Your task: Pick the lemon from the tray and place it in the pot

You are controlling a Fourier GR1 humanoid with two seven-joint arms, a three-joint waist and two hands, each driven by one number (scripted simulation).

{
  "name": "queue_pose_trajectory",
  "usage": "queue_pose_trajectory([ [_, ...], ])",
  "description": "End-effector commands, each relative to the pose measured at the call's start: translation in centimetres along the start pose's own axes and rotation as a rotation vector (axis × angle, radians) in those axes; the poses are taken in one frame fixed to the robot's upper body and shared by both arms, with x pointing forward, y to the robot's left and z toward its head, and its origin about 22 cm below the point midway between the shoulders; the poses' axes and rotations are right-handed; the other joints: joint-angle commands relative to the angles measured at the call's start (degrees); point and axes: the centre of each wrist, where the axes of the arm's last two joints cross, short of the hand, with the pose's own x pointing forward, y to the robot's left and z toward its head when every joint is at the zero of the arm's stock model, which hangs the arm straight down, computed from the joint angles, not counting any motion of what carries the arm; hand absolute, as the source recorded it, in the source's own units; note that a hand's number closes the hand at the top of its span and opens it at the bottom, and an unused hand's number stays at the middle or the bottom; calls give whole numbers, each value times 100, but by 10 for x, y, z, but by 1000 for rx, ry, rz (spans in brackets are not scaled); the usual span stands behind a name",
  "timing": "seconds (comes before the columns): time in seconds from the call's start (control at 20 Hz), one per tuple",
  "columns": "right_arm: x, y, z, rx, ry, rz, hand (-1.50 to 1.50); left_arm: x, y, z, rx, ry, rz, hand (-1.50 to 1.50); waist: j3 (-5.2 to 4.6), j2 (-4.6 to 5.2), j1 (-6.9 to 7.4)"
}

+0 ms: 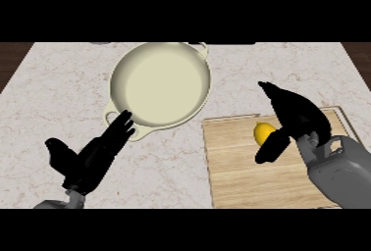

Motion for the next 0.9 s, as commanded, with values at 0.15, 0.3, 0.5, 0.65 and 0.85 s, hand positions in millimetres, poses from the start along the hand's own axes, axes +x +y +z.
queue_pose_trajectory([
  [0.15,-12,6,7,20,115,81,-150,-13,-1,-3,15,2,-10,0,-3,2,-41],
  [0.3,-15,12,4,27,126,81,-150,10,-5,-11,5,-5,7,0,-2,7,-29],
  [0.5,-21,31,-15,45,142,75,-150,11,2,-3,4,1,12,0,-1,12,6],
  [0.65,-23,39,-12,64,148,103,-150,-5,-6,-2,7,-2,4,0,-1,9,-3],
  [0.85,-22,25,-32,60,160,88,-150,-1,6,-12,2,-3,-3,0,-1,15,5],
])
